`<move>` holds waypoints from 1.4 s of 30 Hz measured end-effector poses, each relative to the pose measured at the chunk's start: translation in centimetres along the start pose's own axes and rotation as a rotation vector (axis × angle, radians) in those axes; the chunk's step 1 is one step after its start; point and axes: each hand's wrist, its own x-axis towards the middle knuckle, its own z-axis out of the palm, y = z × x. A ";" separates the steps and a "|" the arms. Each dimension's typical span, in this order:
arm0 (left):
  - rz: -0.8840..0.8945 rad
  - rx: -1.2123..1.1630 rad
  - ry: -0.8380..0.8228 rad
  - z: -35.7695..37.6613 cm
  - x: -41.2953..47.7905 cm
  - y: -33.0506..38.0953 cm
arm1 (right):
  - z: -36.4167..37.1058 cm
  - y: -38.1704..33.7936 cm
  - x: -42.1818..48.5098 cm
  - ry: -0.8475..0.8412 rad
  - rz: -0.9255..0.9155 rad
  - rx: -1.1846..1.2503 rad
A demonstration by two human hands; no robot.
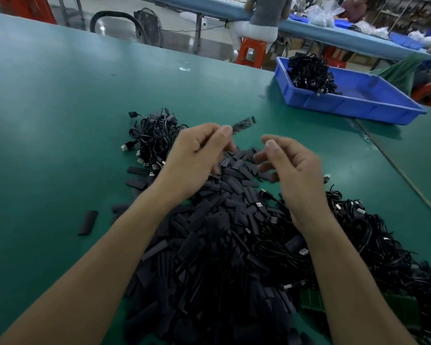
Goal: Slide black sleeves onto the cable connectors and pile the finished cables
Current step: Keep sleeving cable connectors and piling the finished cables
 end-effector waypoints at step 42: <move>-0.323 0.129 -0.136 -0.8 -1.2 -3.4 | 1.4 4.6 -1.4 -0.051 0.008 -0.170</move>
